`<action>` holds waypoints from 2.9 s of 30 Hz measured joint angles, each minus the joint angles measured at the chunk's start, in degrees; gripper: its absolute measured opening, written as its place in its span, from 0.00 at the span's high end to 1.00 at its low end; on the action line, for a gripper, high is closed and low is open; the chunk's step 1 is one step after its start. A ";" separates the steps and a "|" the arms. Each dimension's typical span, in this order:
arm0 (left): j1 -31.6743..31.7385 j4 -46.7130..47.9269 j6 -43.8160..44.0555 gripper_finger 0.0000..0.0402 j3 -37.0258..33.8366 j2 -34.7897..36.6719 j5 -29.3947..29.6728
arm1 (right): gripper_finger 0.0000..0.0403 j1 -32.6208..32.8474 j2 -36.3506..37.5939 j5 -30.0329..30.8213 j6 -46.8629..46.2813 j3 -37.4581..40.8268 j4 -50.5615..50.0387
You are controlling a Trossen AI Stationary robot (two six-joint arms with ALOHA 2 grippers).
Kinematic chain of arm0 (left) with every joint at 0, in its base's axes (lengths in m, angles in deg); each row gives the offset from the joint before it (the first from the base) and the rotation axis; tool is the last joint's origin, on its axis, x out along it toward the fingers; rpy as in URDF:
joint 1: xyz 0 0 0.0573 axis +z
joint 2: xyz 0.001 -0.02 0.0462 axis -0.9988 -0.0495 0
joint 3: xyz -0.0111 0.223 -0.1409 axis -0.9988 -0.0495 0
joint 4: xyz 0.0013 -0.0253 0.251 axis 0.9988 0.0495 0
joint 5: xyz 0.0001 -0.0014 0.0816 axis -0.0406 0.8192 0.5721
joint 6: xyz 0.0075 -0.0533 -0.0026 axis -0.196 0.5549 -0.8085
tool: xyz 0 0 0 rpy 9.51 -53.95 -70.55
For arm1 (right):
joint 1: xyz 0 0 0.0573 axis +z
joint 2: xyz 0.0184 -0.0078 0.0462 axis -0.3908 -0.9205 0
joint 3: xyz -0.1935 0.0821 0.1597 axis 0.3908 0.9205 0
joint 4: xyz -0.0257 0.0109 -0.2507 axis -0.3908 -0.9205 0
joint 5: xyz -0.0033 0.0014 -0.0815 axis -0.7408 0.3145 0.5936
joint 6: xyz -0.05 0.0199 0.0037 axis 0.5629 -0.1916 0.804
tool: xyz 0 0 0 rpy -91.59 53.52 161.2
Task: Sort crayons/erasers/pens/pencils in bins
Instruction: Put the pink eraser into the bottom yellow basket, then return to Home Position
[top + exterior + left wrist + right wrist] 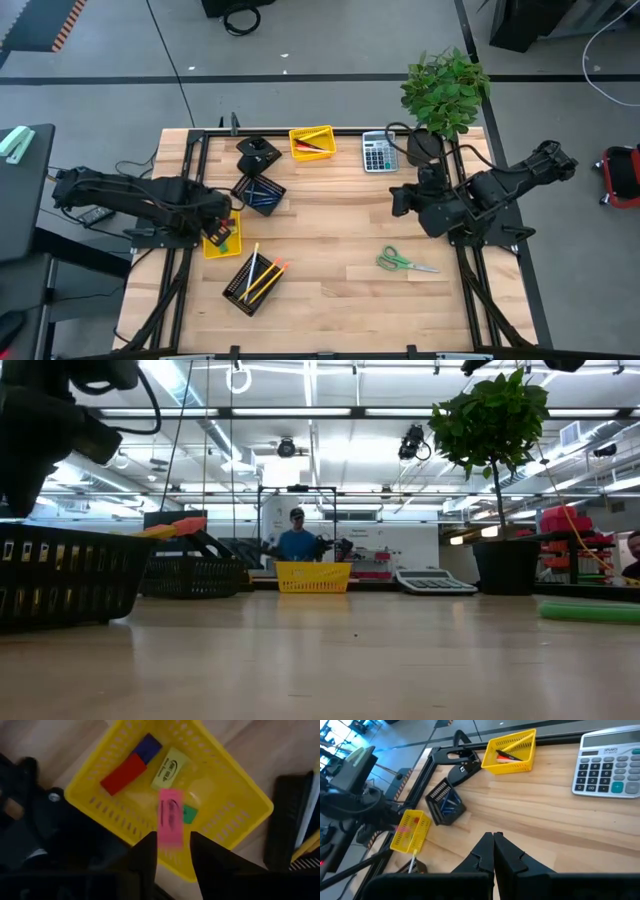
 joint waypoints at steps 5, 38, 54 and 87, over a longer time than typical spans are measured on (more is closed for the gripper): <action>0.02 -1.30 0.98 0.60 -0.84 0.00 -0.18 | 0.98 -0.93 0.00 -0.02 0.02 0.00 0.00; -0.06 -15.27 -12.07 0.95 29.41 0.04 13.75 | 0.98 -2.31 4.89 -15.37 29.27 -3.98 -5.43; -0.15 -55.27 -7.79 0.97 -6.57 25.88 14.74 | 0.98 -2.79 29.29 -14.36 34.66 36.77 51.66; 4.90 -39.50 2.49 0.99 -16.62 51.47 11.68 | 0.98 -13.23 49.66 -15.83 19.50 71.09 78.18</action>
